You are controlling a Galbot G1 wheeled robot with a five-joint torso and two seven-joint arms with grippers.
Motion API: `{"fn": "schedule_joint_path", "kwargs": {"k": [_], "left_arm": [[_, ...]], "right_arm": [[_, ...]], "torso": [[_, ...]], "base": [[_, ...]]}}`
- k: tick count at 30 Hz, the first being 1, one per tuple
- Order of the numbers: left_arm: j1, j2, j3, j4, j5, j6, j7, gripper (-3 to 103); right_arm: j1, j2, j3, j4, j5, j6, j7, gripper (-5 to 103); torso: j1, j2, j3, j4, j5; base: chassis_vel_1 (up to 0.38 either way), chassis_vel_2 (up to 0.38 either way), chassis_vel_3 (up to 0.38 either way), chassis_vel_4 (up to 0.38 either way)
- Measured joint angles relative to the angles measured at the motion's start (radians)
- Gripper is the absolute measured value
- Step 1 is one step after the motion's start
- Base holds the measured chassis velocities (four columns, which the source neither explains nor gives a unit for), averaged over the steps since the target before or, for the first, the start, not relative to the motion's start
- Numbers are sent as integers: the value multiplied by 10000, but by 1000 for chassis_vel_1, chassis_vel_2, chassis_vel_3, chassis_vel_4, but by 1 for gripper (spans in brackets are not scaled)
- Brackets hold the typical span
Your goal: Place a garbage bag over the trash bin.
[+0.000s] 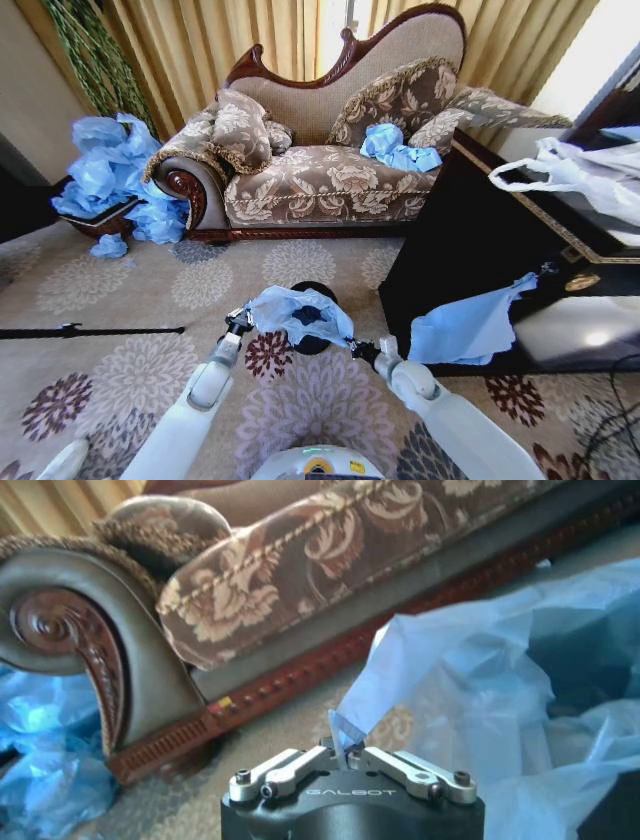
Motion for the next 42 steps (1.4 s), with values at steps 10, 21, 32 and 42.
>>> {"fn": "schedule_joint_path", "kwargs": {"k": [10, 21, 32, 42], "left_arm": [[-585, -320, 171, 1427, 239, -470, 226, 0], [-1737, -506, 402, 2496, 237, -830, 344, 0], [-2476, -781, 515, 3513, 203, -1086, 523, 0], [-1895, -559, 361, 3018, 150, -1120, 556, 0]], "right_arm": [[509, 670, 73, -1667, -518, 668, -158, 0], [1174, 747, 261, -2135, -665, 1138, -151, 0], [1953, 1061, 113, -2802, -929, 1281, -468, 0], [1221, 309, 398, -1635, -1138, 1202, -673, 0]], "torso": [[1, 0, 0, 0, 1], [1, 0, 1, 0, 0], [2, 0, 1, 2, 2], [0, 0, 0, -4, 1]], "base": [[0, 0, 0, 0], [0, 0, 0, 0], [0, 0, 0, 0], [0, 0, 0, 0]]}}
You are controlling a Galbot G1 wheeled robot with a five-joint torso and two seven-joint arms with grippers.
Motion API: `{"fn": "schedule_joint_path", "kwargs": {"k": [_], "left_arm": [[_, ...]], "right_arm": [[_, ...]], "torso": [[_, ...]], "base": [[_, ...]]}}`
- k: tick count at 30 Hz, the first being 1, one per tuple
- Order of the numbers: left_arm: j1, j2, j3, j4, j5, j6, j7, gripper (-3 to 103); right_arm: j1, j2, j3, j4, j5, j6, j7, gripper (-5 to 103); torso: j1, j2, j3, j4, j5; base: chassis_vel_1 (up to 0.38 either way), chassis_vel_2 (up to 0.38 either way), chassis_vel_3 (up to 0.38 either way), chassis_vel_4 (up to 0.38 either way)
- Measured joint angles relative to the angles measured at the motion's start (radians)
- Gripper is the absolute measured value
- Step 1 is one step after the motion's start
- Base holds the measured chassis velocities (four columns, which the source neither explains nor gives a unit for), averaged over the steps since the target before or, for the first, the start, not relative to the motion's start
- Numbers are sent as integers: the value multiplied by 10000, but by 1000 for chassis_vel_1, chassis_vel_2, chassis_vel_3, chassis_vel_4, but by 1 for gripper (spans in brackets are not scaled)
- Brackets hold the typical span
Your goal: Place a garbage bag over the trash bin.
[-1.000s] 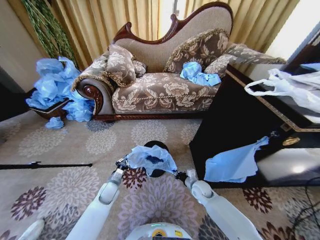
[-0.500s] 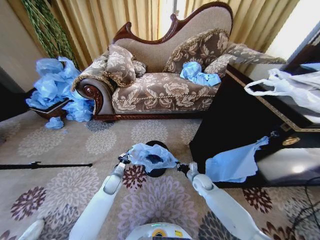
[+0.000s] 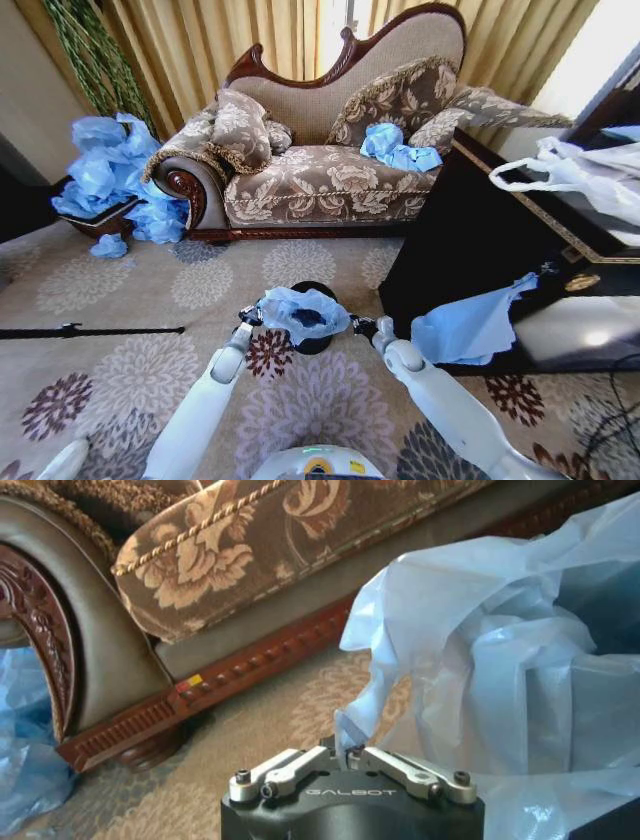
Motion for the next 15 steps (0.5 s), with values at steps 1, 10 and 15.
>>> {"fn": "schedule_joint_path", "kwargs": {"k": [1, 10, 15], "left_arm": [[91, 18, -62, -93, -4, 0, 2, 0], [236, 120, -179, -349, -69, 14, 11, 0], [274, 122, -183, -457, -84, 22, 24, 0]], "right_arm": [[3, -89, 14, 122, 25, 0, -176, 5], [111, -545, 158, 973, 1297, -181, -1505, 37], [167, -863, 207, 806, 1609, -178, -2653, 60]], "torso": [[0, 0, 0, -2, -1], [0, 0, 0, 5, 2], [0, 0, 0, 2, 1]], "base": [[0, 0, 0, 0], [0, 0, 0, 0], [0, 0, 0, 0]]}}
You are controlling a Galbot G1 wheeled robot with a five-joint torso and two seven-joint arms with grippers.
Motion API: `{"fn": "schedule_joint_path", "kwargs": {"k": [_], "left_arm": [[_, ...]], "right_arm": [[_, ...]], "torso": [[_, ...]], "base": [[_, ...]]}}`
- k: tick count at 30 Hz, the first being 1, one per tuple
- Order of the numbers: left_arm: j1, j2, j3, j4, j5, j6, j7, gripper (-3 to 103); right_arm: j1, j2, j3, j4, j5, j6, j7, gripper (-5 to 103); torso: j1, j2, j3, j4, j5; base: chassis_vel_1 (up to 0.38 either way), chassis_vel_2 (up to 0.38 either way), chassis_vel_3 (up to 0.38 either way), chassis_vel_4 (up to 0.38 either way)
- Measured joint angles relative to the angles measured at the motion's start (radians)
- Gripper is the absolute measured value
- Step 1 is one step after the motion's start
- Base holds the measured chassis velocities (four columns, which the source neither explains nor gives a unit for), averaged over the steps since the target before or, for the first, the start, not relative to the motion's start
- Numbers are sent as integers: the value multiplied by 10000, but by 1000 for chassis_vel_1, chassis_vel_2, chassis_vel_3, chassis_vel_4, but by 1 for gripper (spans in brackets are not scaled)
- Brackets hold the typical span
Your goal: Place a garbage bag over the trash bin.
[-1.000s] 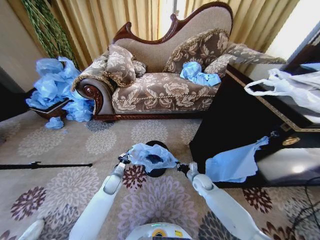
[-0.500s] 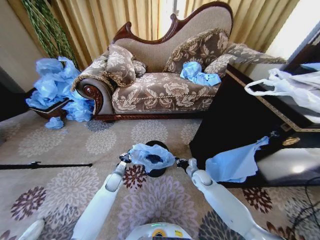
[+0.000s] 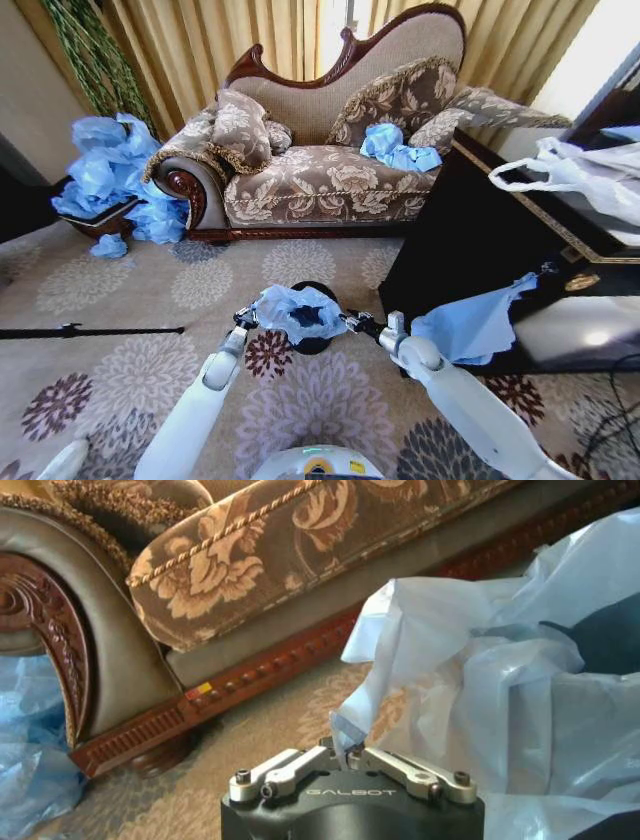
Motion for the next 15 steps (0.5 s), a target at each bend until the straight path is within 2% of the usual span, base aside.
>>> {"fn": "schedule_joint_path", "kwargs": {"k": [1, 3, 5, 6, 7, 9, 11, 12, 15], "left_arm": [[0, 0, 0, 0, 0, 0, 0, 0], [50, -7, -1, -25, 0, 0, 4, 0], [68, -8, -1, -41, 0, -1, 4, 0], [99, -6, 0, -73, -1, -2, 5, 0], [138, 11, -1, -119, -7, -3, 9, 0], [155, 29, -4, -141, -15, -5, 19, 0], [183, 60, -19, -168, -25, -28, 43, 0], [183, 60, -19, -168, -25, -28, 43, 0], [217, 48, -25, -168, -25, -62, 56, 0]], "right_arm": [[0, 0, 0, 0, 0, 0, 0, 60], [90, 36, -19, -265, 83, 0, -187, 71], [125, 75, -20, -381, 84, 2, -270, 71], [177, 142, -1, -597, 66, 25, -434, 76], [235, 202, 60, -893, -13, 125, -709, 86], [251, 189, 85, -998, -23, 186, -894, 86], [223, 12, 90, -1021, 94, 235, -1367, 96], [223, 12, 90, -1021, 94, 235, -1367, 96], [189, -42, 2, -875, 699, 110, -1724, 100]], "torso": [[0, 0, 0, 0, 0], [0, 0, 0, 2, 0], [0, 0, 0, 2, 0], [0, 0, 0, 4, 1], [0, 0, 1, 5, 3], [1, 0, 1, 5, 2], [0, 0, 0, 2, 0], [0, 0, 0, 2, 0], [0, 0, 0, 2, 1]], "base": [[0, 0, 0, 0], [0, 0, 0, 0], [0, 0, 0, 0], [0, 0, 0, 0], [0, 0, 0, 0], [0, 0, 0, 0], [0, 0, 0, 0], [0, 0, 0, 0], [0, 0, 0, 0]]}}
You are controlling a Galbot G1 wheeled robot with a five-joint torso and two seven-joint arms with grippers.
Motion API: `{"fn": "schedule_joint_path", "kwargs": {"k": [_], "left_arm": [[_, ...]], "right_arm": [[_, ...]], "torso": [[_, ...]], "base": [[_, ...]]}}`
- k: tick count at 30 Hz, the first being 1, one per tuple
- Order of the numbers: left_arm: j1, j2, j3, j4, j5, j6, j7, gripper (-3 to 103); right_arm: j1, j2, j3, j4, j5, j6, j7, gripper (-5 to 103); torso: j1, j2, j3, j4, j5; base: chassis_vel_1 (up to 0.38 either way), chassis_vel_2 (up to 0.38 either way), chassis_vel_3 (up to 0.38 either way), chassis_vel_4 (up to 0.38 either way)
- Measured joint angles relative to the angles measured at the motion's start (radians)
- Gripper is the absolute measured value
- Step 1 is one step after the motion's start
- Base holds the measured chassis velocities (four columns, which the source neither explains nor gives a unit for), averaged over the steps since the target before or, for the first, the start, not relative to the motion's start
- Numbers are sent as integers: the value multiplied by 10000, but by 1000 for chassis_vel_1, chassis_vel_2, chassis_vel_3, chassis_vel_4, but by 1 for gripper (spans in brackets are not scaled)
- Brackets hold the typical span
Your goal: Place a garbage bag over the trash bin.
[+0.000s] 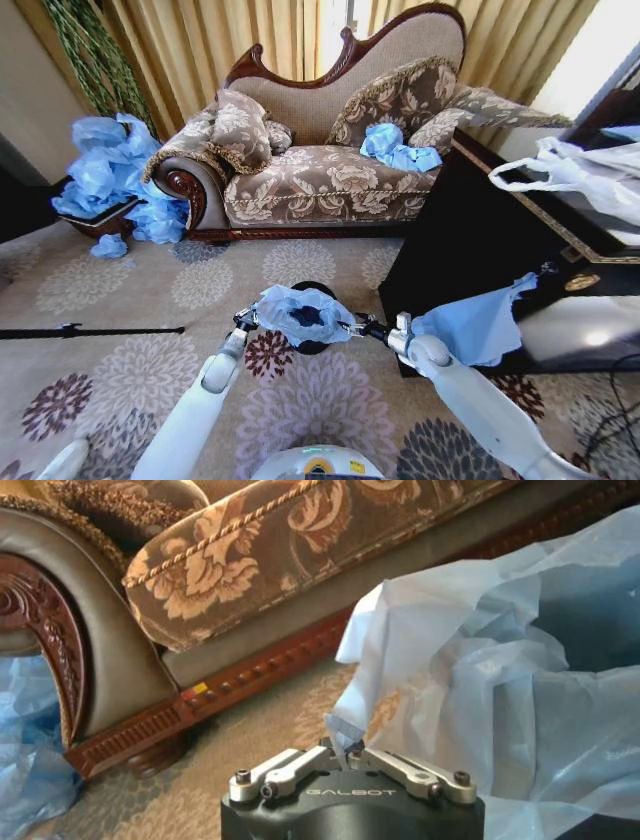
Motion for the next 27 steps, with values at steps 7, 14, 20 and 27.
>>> {"fn": "schedule_joint_path", "kwargs": {"k": [7, 14, 20, 27], "left_arm": [[65, 8, 0, -43, 31, -30, 6, 0], [141, -2, -16, -75, 67, -54, 10, 0], [205, -12, -20, -130, 83, -63, 18, 0], [271, -4, -44, -207, 90, -74, 31, 0]], "right_arm": [[189, 256, -142, -477, 182, -70, -475, 100], [215, 380, -188, -635, 187, 35, -446, 88], [276, 377, -184, -695, 189, 75, -393, 66], [295, 361, -173, -756, 62, 162, -228, 39]], "torso": [[1, 0, 0, 1, -1], [0, 0, 0, 0, -2], [0, 0, 0, 1, -2], [0, 0, 0, 2, -1]], "base": [[0, 0, 0, 0], [0, 0, 0, 0], [0, 0, 0, 0], [0, 0, 0, 0]]}}
